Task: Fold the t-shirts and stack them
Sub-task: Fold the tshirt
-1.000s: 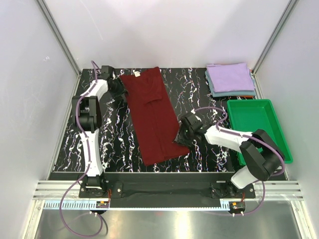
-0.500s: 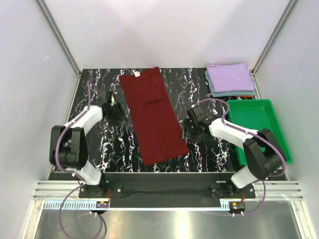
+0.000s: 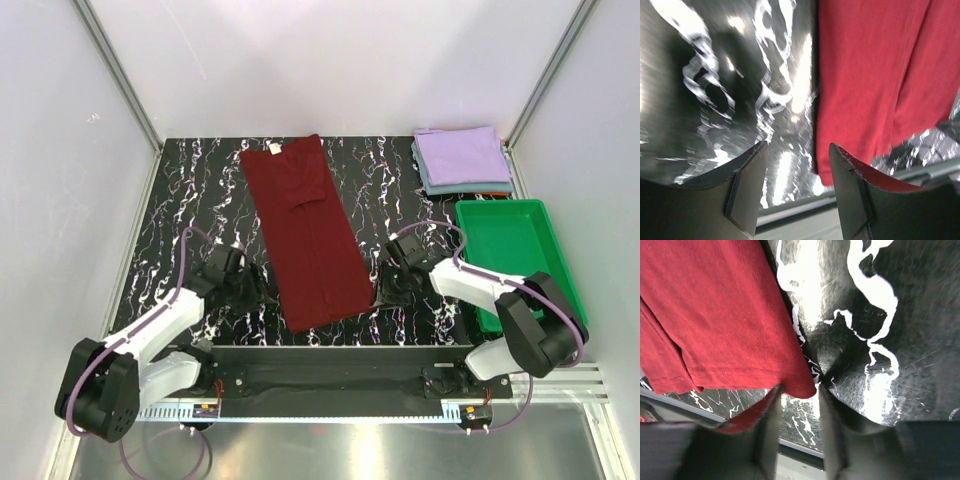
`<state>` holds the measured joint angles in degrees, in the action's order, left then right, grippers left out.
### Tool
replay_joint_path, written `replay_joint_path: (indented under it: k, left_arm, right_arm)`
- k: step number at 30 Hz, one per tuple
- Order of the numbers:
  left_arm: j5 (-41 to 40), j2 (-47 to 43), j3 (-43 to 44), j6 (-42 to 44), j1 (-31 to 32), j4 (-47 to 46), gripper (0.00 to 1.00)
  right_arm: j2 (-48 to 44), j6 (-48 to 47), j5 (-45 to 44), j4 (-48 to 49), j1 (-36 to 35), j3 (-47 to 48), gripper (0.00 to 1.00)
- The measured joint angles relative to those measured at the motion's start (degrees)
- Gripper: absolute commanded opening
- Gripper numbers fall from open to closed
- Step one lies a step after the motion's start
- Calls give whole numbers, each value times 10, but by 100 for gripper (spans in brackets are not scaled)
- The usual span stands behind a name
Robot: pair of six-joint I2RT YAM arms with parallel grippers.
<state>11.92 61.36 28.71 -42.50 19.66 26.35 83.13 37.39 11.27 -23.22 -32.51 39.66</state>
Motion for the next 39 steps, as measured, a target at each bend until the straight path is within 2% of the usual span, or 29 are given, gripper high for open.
replay_joint_path:
  k: [3, 8, 13, 21, 25, 32, 36, 39]
  left_arm:
    - [1, -12, -31, -36, 39, -21, 57]
    - [-1, -13, -57, -87, 92, -53, 56]
    - [1, -13, -82, -132, 107, -115, 54]
    - [-8, -13, -102, -182, 143, -160, 50]
    - [-24, -12, -104, -202, 170, -168, 49]
    - [-68, -19, -104, -238, 224, -164, 51]
    - [-89, -20, -102, -256, 241, -157, 52]
    - [-108, -20, -96, -268, 261, -143, 53]
  right_arm:
    - [-10, 7, 11, 23, 0, -20, 27]
    - [-16, 20, 23, 50, 0, -37, 26]
    - [-26, 30, 22, 54, 0, -42, 47]
    - [-49, 36, -7, 47, 0, -49, 50]
    - [-39, 35, -6, 50, 0, -44, 47]
    - [-14, 32, 3, 77, 0, -37, 27]
    - [-14, 31, 2, 82, 0, -41, 25]
    - [-14, 31, 2, 83, 0, -42, 29]
